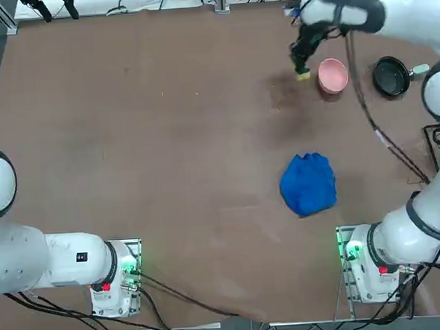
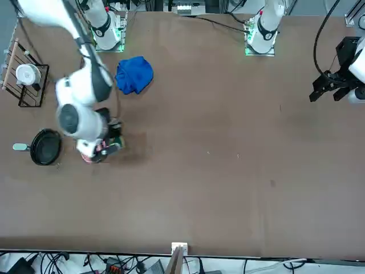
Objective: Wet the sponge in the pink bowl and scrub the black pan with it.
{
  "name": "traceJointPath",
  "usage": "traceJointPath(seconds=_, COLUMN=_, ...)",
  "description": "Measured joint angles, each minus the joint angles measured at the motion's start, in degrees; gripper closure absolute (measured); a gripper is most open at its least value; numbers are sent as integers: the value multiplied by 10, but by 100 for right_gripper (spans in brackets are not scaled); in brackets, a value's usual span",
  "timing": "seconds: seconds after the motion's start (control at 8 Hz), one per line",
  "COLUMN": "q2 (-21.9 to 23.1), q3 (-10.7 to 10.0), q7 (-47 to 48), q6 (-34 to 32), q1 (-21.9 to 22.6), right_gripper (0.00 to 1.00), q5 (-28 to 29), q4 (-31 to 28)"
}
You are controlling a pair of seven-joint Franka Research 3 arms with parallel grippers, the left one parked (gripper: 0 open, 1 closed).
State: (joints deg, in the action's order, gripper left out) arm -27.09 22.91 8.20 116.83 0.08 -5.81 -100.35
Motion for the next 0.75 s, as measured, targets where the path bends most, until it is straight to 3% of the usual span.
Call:
traceJointPath(seconds=0.38, q2=-19, q3=-2, q7=94, q6=86, q1=48, right_gripper=92, q5=-3, q4=-37)
traceJointPath(seconds=0.75, q2=-36, q3=-8, q7=115, q6=156, q1=59, right_gripper=92, q5=-14, q4=-58)
